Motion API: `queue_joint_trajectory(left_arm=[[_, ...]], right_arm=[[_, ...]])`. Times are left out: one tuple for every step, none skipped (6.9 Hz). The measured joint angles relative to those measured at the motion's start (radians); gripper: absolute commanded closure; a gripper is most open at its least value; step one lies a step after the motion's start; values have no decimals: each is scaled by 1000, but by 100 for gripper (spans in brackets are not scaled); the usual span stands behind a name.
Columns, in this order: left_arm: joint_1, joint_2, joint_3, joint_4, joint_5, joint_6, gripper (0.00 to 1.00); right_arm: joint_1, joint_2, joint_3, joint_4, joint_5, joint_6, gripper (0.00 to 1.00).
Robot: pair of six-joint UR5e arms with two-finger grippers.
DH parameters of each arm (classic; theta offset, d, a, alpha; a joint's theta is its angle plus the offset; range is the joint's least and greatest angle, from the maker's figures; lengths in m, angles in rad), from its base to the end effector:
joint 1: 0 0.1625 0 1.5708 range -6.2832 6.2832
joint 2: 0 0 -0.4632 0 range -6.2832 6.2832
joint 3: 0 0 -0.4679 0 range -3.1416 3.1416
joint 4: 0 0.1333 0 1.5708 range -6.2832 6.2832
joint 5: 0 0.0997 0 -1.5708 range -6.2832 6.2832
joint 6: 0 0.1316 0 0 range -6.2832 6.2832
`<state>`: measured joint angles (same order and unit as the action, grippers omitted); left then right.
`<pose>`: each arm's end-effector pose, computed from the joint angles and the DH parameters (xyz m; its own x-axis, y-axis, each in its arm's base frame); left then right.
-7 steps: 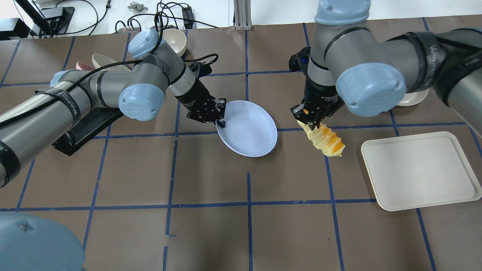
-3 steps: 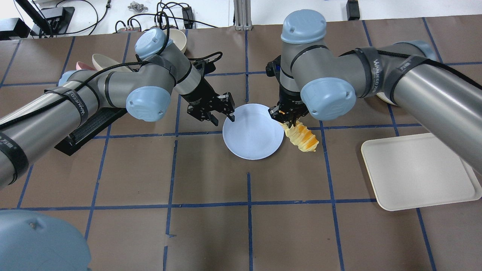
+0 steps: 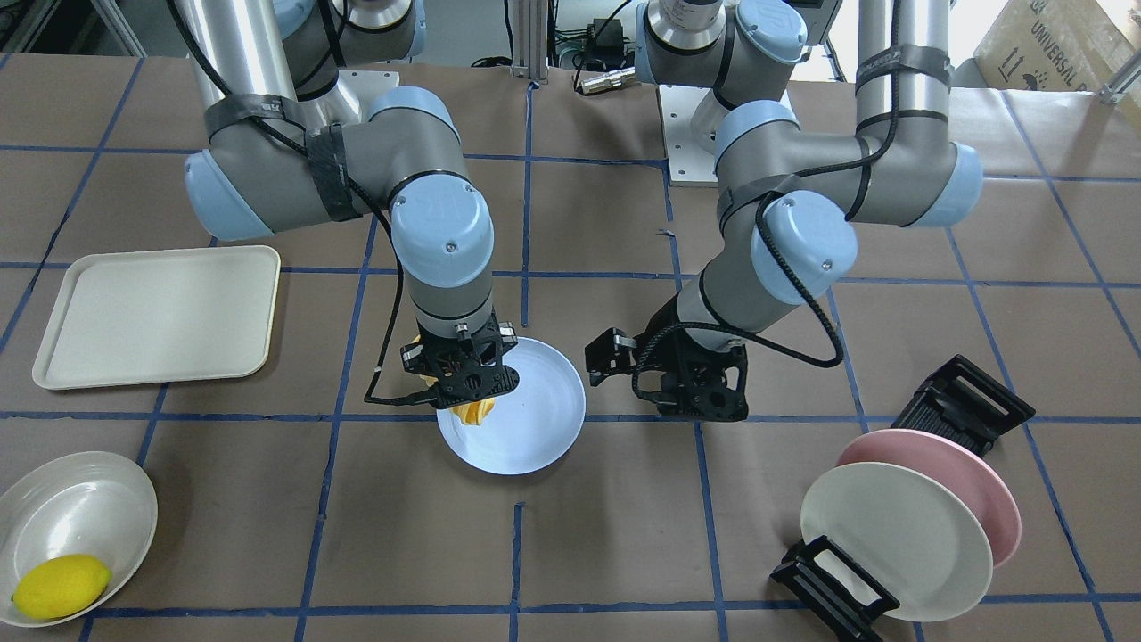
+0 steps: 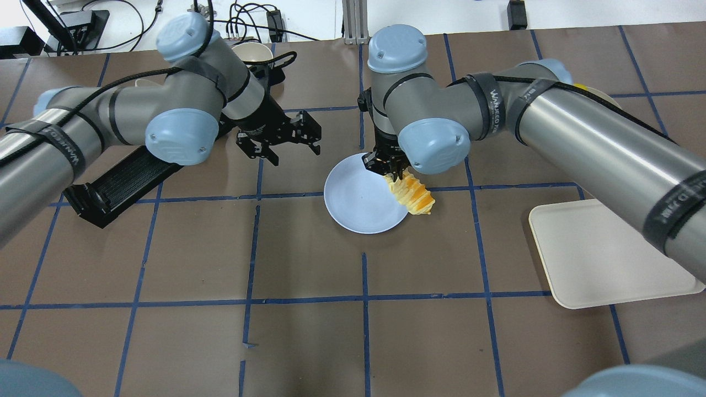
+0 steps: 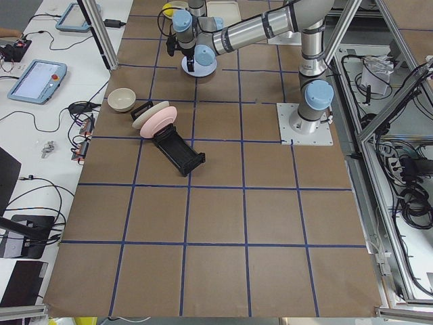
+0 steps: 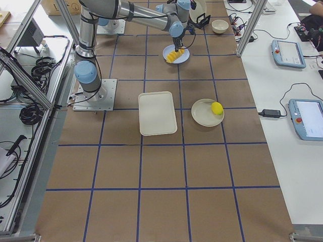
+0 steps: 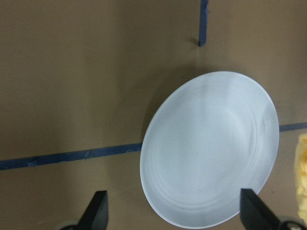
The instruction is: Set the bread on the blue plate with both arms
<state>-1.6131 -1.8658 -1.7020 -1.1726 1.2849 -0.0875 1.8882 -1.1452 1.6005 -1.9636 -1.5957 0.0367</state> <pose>-0.1980 -0.6490 0.2832 -0.9589 -0.0547 0.2784 -0.0417 0.9977 0.0525 0.3429 -0.6271 0.2411 -0.9601 -0.2785 0.0271 -0.2764 0.9591 0.0615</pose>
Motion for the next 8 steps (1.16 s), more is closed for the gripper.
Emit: queue_joint_trajectory(left_arm=[[25,52,8,-70,70,8,0],[42,101,27,-150,147,26,0],[52,135,62,-229,205,44,0],[56,152,118,-313,240,51,0],[55,160,184,-395,256,54,0],[52,172,227,-449,261,56,0],[52,196,240,-471,267,74,0],[53,219,240,-482,288,108,0]], right_arm=[[23,28,-25,-2,-2,35,70],[45,48,-49,-4,-2,61,63],[60,65,-75,-4,1,76,52],[73,81,-98,-3,4,89,30],[85,94,-113,-1,5,100,28],[84,93,-114,5,3,96,28],[68,68,-104,29,0,77,16],[34,18,-88,65,-3,39,13]])
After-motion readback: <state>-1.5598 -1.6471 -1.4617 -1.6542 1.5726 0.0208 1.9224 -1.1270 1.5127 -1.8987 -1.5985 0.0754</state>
